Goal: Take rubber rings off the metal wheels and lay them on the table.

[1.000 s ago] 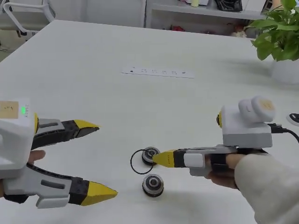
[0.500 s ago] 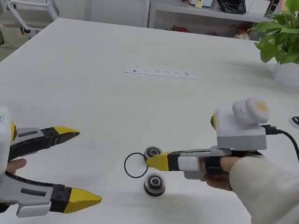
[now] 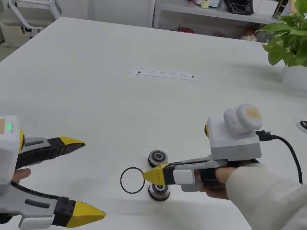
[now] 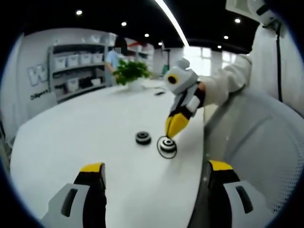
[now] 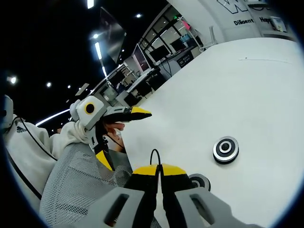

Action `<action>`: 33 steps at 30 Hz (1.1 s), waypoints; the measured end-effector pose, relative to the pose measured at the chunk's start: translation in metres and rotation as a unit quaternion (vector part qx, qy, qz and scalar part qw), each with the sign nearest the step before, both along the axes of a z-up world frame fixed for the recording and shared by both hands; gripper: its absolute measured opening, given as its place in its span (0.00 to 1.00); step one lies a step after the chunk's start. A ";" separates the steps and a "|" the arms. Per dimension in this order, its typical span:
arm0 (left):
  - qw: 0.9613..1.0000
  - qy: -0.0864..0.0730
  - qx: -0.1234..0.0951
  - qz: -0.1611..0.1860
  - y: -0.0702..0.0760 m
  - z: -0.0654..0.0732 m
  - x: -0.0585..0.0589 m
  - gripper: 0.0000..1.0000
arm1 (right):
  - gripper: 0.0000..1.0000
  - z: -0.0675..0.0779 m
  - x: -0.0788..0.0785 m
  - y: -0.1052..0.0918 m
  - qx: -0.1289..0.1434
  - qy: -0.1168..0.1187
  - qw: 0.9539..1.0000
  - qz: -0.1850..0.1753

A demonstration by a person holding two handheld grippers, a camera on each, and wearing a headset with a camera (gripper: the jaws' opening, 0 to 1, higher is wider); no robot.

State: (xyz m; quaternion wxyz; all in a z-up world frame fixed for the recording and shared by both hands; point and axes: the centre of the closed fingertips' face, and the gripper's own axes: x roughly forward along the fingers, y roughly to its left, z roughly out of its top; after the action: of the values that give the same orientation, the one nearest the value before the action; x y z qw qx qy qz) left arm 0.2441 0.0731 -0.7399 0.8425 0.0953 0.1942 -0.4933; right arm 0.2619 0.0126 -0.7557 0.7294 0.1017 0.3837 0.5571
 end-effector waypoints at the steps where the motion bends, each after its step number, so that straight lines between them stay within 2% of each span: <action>1: 1.000 0.002 0.002 -0.004 -0.001 -0.001 -0.001 0.90 | 0.00 -0.002 0.000 0.001 -0.003 0.000 1.000 0.002; 21: 0.999 0.024 0.009 -0.030 -0.009 -0.010 -0.011 0.90 | 0.00 -0.032 0.001 0.006 -0.062 -0.021 0.998 0.008; 29: 0.999 0.029 0.011 -0.035 -0.010 -0.012 -0.013 0.89 | 0.00 -0.038 -0.003 0.010 -0.072 -0.030 0.997 0.022; 33: 0.999 0.030 0.011 -0.035 -0.010 -0.012 -0.013 0.89 | 0.00 -0.040 -0.002 0.009 -0.077 -0.042 0.996 0.026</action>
State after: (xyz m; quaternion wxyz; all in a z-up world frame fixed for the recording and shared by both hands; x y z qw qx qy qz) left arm 0.2313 0.0630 -0.7518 0.8174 0.0962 0.2218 -0.5229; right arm 0.2604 0.0217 -0.7956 0.7362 0.0119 0.3965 0.5483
